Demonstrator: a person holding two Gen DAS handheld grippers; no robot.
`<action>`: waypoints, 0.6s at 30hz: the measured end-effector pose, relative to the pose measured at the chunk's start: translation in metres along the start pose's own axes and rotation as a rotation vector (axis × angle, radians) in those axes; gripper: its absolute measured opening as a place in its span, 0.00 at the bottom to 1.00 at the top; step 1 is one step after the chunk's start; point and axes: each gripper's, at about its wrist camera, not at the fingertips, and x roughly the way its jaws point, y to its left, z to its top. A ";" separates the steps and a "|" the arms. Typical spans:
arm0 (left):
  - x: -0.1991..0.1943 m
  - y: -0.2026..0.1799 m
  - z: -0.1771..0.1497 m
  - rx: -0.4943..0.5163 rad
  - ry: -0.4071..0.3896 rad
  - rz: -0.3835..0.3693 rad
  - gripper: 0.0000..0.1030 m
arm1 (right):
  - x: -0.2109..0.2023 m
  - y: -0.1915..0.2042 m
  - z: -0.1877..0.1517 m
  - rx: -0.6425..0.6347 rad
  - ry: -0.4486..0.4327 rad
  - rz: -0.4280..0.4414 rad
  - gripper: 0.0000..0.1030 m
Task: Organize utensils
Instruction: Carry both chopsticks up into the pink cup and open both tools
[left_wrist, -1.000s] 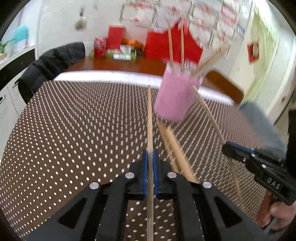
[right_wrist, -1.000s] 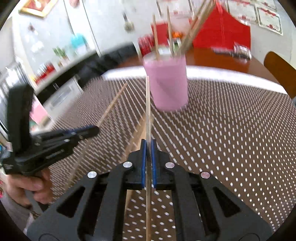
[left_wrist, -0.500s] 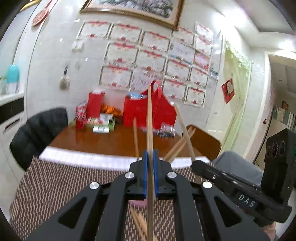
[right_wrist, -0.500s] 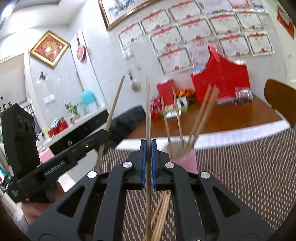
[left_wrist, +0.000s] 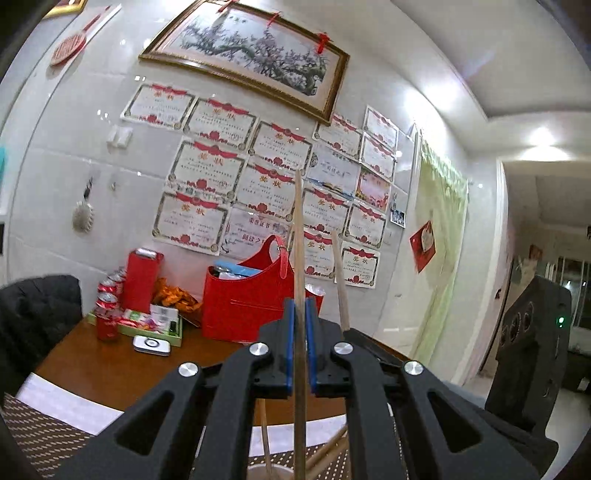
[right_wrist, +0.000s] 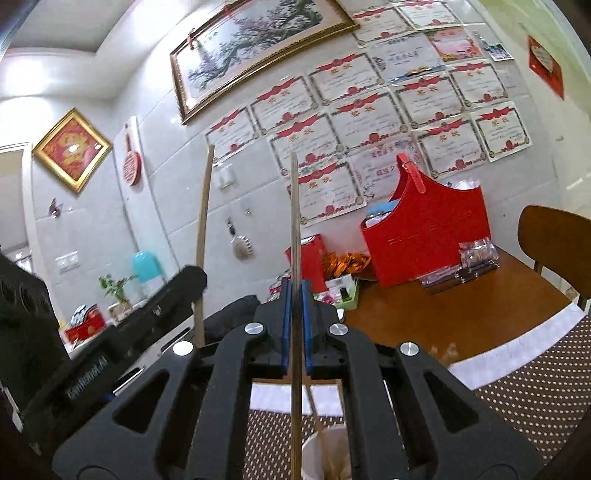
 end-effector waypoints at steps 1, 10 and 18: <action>0.006 0.003 -0.005 -0.010 0.003 -0.002 0.06 | 0.004 -0.002 -0.002 0.004 0.000 -0.004 0.06; 0.037 0.037 -0.054 -0.093 0.023 -0.001 0.06 | 0.032 -0.020 -0.035 -0.023 0.011 -0.050 0.06; 0.039 0.044 -0.073 -0.112 0.018 -0.002 0.06 | 0.032 -0.021 -0.041 -0.035 0.000 -0.050 0.06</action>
